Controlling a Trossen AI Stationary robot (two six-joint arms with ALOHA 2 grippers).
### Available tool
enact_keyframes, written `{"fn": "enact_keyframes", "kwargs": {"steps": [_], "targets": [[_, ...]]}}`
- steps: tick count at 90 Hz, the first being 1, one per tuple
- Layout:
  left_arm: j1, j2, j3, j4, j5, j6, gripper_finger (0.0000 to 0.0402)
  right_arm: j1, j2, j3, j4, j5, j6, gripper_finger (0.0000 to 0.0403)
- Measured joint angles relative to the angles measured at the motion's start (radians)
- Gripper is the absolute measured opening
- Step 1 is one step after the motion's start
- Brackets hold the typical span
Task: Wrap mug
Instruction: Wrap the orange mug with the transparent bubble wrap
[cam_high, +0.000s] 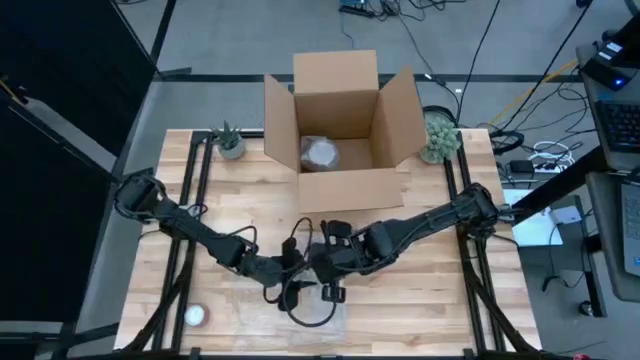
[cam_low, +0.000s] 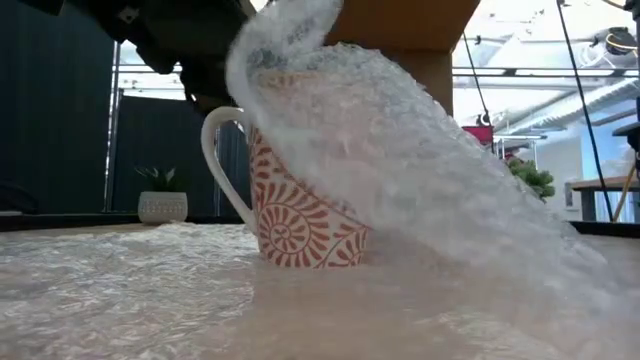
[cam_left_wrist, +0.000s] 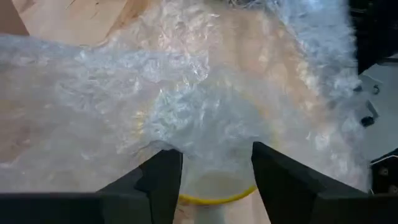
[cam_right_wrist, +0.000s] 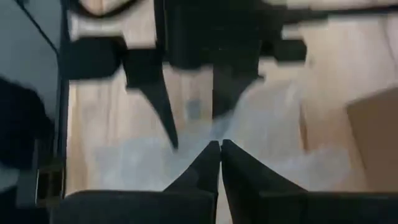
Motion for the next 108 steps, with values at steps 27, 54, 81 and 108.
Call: {"fn": "enact_keyframes", "kwargs": {"steps": [27, 54, 81, 108], "targets": [[-0.001, 0.001, 0.000, 0.000, 0.003, 0.000, 0.0180, -0.002, 0.147, -0.132, 0.057, -0.042, 0.045, 0.0000], [-0.003, -0.001, -0.004, 0.023, 0.014, 0.000, 0.0180, 0.001, 0.210, -0.132, 0.168, -0.067, 0.006, 0.0000], [-0.003, -0.003, -0.003, 0.018, 0.017, 0.014, 0.0180, 0.002, 0.115, -0.064, 0.058, -0.086, 0.002, 0.0000], [-0.004, -0.001, -0.003, 0.020, 0.013, 0.016, 0.0180, 0.008, -0.036, -0.054, -0.084, 0.003, 0.041, 0.0000]]}}
